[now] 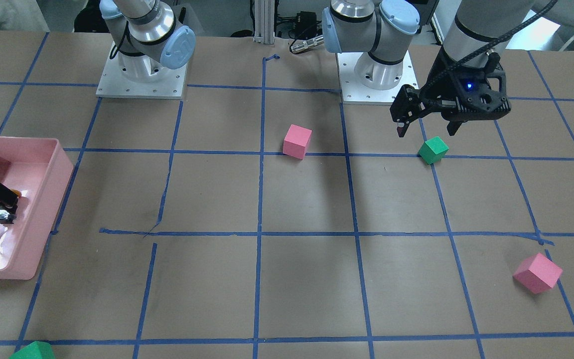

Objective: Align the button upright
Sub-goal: 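Lower the right gripper into the pink bin over the black button, then close the right gripper on the black button's body, then lift the button out of the bin with the right gripper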

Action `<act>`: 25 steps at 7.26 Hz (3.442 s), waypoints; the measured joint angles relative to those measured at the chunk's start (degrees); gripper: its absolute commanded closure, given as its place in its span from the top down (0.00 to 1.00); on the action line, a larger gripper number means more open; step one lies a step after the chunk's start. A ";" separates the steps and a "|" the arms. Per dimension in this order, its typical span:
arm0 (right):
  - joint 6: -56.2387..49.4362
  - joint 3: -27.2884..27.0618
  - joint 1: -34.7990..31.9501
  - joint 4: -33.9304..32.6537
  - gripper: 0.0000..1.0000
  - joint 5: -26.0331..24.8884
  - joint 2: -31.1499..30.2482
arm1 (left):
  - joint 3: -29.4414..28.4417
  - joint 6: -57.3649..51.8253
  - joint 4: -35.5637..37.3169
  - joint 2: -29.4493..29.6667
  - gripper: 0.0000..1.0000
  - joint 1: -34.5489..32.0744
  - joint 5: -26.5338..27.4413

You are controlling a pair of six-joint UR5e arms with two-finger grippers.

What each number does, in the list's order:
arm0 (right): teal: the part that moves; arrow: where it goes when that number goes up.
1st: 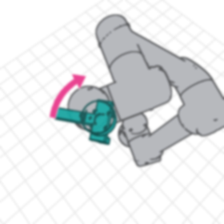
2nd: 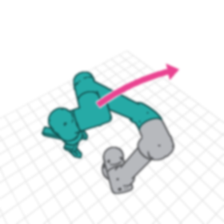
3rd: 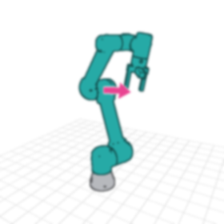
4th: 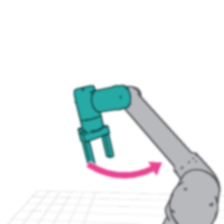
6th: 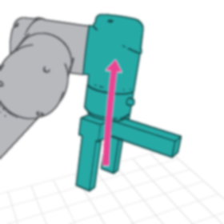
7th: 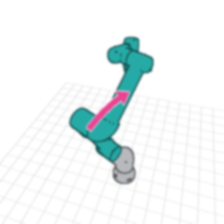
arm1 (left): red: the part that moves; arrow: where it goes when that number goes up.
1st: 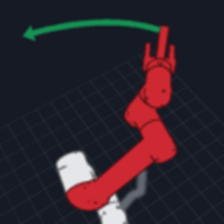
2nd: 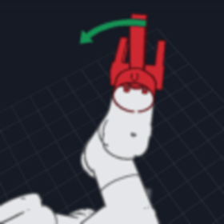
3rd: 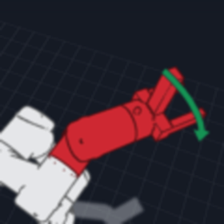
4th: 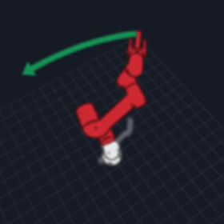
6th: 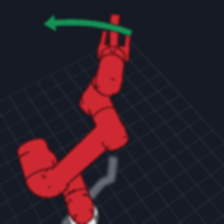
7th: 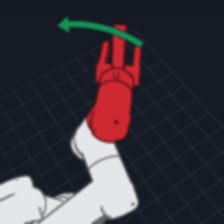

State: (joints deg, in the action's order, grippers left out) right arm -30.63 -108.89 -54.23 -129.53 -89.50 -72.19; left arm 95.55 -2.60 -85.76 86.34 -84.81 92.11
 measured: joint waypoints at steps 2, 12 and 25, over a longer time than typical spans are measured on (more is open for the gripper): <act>-0.05 0.01 0.00 -1.49 1.00 -0.12 0.93 | 0.02 -0.03 0.04 -0.01 1.00 -0.03 -0.11; -8.89 -0.03 -0.01 -3.90 0.46 -0.08 4.75 | 0.07 -0.04 0.00 0.06 1.00 0.00 0.09; -0.85 18.50 -11.84 21.27 0.00 -3.72 -2.13 | -0.25 -0.03 0.07 0.02 1.00 0.00 0.09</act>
State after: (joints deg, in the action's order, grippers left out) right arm -31.48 -90.40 -66.07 -108.26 -93.21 -74.32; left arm 95.30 -2.64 -85.69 86.35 -84.82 92.20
